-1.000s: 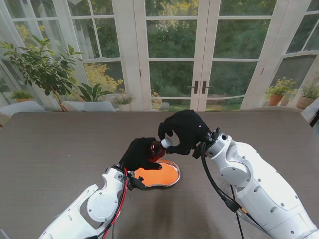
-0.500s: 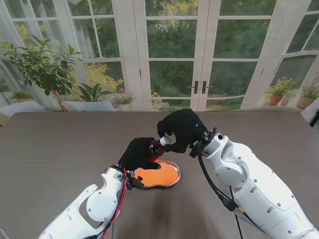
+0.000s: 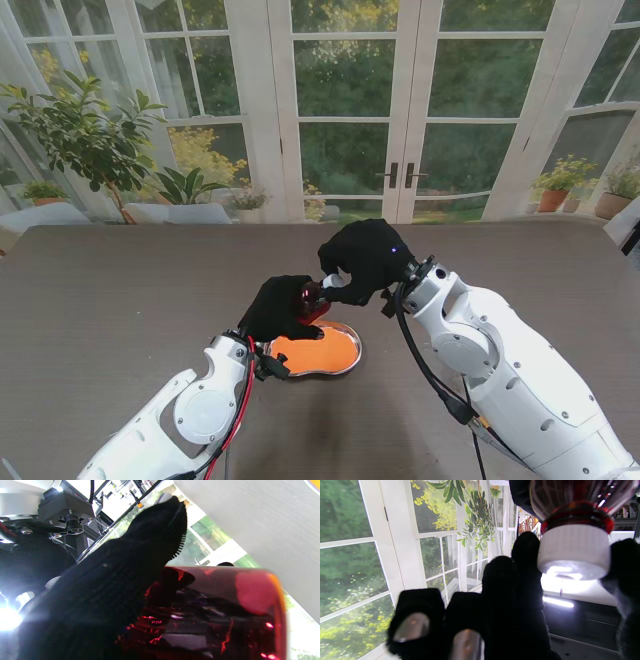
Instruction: Collect the cotton balls from the tray into a sample bottle
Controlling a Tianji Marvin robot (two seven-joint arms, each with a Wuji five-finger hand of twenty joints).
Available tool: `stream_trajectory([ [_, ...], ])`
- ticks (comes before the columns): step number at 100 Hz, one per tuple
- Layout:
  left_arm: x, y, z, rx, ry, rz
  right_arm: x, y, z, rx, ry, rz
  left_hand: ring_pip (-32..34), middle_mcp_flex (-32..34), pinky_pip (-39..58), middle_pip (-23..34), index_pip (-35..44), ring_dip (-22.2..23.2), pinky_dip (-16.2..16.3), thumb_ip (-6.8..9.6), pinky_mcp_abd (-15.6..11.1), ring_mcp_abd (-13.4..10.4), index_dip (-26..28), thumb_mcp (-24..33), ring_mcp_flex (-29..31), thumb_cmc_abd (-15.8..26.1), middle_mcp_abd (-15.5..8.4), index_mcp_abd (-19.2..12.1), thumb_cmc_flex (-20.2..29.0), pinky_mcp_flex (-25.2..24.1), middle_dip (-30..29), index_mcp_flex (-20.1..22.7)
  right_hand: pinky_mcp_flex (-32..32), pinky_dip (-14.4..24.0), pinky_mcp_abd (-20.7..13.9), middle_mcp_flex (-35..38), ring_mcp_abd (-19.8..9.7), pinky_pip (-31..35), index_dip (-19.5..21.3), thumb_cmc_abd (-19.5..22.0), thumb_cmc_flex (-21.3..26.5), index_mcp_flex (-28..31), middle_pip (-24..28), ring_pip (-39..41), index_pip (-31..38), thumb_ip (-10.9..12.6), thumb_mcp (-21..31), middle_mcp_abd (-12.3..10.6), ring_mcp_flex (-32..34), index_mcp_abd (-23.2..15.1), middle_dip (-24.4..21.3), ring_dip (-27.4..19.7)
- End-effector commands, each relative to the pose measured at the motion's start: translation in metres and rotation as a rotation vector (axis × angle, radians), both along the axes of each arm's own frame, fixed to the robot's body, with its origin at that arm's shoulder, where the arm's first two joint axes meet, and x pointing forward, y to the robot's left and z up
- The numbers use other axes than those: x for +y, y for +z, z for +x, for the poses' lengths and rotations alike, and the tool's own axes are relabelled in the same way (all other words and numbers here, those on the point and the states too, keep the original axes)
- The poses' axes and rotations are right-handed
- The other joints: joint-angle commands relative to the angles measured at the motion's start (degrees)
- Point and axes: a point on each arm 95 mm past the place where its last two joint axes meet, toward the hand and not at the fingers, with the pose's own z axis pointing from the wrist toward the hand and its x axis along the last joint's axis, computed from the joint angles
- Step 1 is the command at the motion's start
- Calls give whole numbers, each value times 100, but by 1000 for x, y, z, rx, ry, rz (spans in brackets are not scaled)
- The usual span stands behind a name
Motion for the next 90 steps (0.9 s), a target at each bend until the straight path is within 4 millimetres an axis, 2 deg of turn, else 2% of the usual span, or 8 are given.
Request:
stream_trajectory([
  [1,-4,3,0,-2,-19,-5,2,-2,-2,13,-2,-18,124,200,179,19,746,30,27,-95,-125,432,149,540,219,4504,-46,-811,267,5,84,459,236,-71,171,573,-487,718,297,190,97,595,403,502,472,296,56,110,0,251,0,113],
  [18,-4,3,0,-4,-17,-7,3,-2,-1,20,-16,-21,121,196,182,17,741,29,27,-95,-123,435,147,542,217,4506,-38,-804,274,13,83,456,269,-55,105,578,-521,902,412,540,55,640,785,676,821,333,-108,153,-1,290,8,192],
  [49,-6,3,1,-7,-20,-9,4,-1,-1,41,-39,-43,120,198,181,17,737,29,28,-93,-120,433,151,540,216,4502,-47,-811,271,11,82,454,301,-79,39,582,-470,1108,488,1554,-193,701,1336,867,1376,406,-654,229,-6,348,1,273],
  [64,-6,3,1,-8,-21,-9,4,-1,0,48,-48,-49,118,197,180,16,738,29,27,-95,-121,426,151,540,212,4500,-50,-818,265,11,82,459,313,-66,51,587,-426,1193,530,1818,-198,730,1564,959,1616,455,-812,300,-8,414,27,306],
  [78,-6,3,1,-10,-20,-9,5,-1,1,56,-55,-52,122,192,180,16,739,30,28,-99,-121,424,151,543,218,4495,-50,-822,263,11,87,454,317,-65,81,579,-337,1249,531,2446,-289,734,1683,1004,1735,515,-1108,362,-15,476,15,325],
  [90,-5,3,1,-9,-20,-9,5,-1,1,60,-62,-55,119,198,180,17,737,29,28,-99,-121,430,150,544,216,4496,-45,-818,267,11,87,450,316,-74,86,574,-304,1252,490,3361,-512,726,1675,1000,1722,644,-1633,376,-15,488,-23,319],
])
